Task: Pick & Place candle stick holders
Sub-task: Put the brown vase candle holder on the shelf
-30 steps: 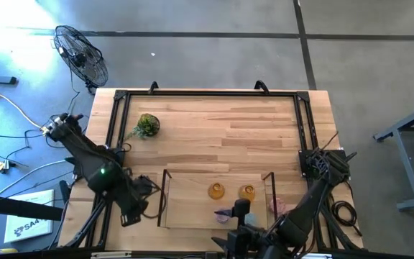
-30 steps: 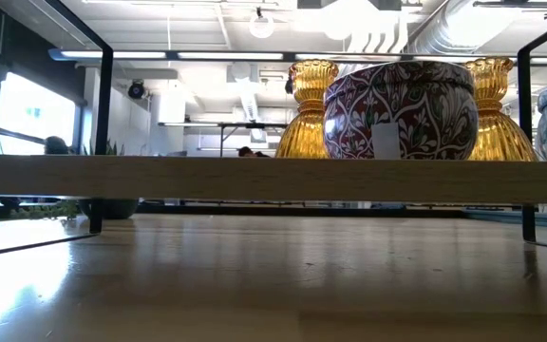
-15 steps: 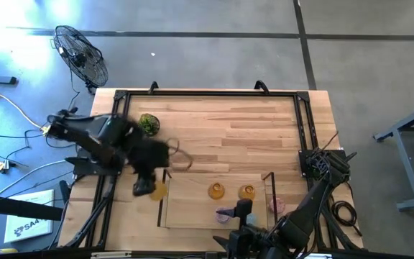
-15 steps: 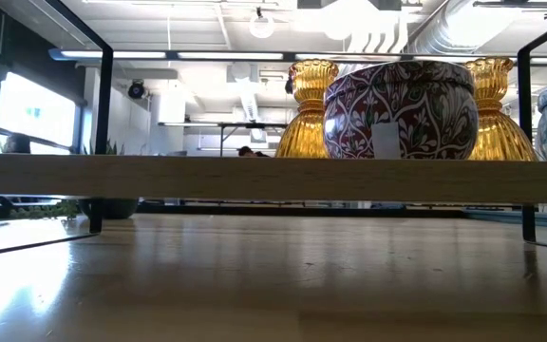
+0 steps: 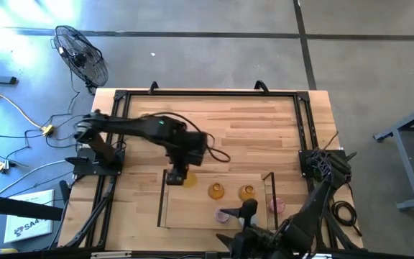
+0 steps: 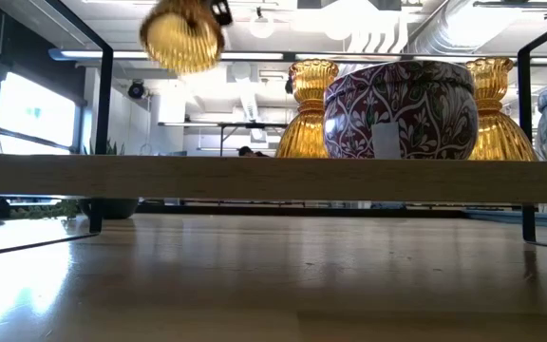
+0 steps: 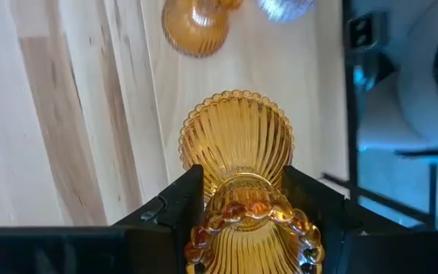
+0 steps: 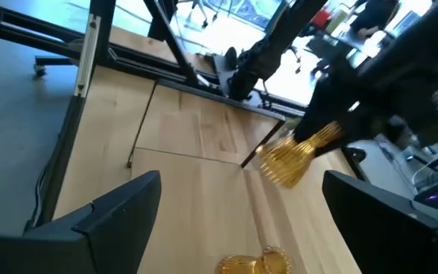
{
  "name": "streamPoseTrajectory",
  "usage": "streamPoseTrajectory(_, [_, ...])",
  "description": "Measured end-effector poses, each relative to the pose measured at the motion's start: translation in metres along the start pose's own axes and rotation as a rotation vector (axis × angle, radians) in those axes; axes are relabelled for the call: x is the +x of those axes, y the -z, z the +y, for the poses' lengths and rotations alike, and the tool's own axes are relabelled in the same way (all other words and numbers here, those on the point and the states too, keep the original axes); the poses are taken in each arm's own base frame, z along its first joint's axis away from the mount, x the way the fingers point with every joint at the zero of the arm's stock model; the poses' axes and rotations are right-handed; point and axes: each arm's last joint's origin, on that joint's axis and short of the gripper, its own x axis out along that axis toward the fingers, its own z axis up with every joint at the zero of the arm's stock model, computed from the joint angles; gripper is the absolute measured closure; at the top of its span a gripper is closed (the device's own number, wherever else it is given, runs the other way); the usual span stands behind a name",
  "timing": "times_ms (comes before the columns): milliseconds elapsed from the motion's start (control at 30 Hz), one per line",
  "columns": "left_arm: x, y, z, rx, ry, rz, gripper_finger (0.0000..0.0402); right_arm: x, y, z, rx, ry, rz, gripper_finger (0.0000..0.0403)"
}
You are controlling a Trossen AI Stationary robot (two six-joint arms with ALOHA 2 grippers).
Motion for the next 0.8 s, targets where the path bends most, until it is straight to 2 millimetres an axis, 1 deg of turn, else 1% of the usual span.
streamPoseTrajectory(167, [0.035,-0.015,0.01,0.037,-0.006,0.062,0.0251,-0.02,0.006,0.006,-0.051,0.077,-0.048,0.0043])
streamPoseTrajectory(333, [0.051,-0.022,0.017,0.046,-0.074,0.069,0.0251,-0.046,0.017,0.01,-0.081,0.176,-0.115,0.0043])
streamPoseTrajectory(467, [0.062,-0.021,0.022,0.018,-0.118,0.123,0.0251,-0.061,0.022,0.007,-0.054,0.177,-0.136,0.0043])
streamPoseTrajectory(567, [0.065,-0.017,0.025,-0.02,-0.162,0.183,0.0251,-0.065,0.022,0.0,-0.024,0.174,-0.133,0.0043])
streamPoseTrajectory(633, [0.068,-0.019,0.026,-0.038,-0.19,0.167,0.0251,-0.065,0.021,-0.002,-0.013,0.17,-0.128,0.0043])
streamPoseTrajectory(700, [0.071,-0.017,0.028,-0.067,-0.214,0.185,0.0251,-0.066,0.021,-0.004,-0.018,0.17,-0.126,0.0043])
streamPoseTrajectory(800, [0.08,-0.016,0.03,-0.077,-0.19,0.162,0.025,-0.065,0.022,-0.005,-0.027,0.173,-0.123,0.0043])
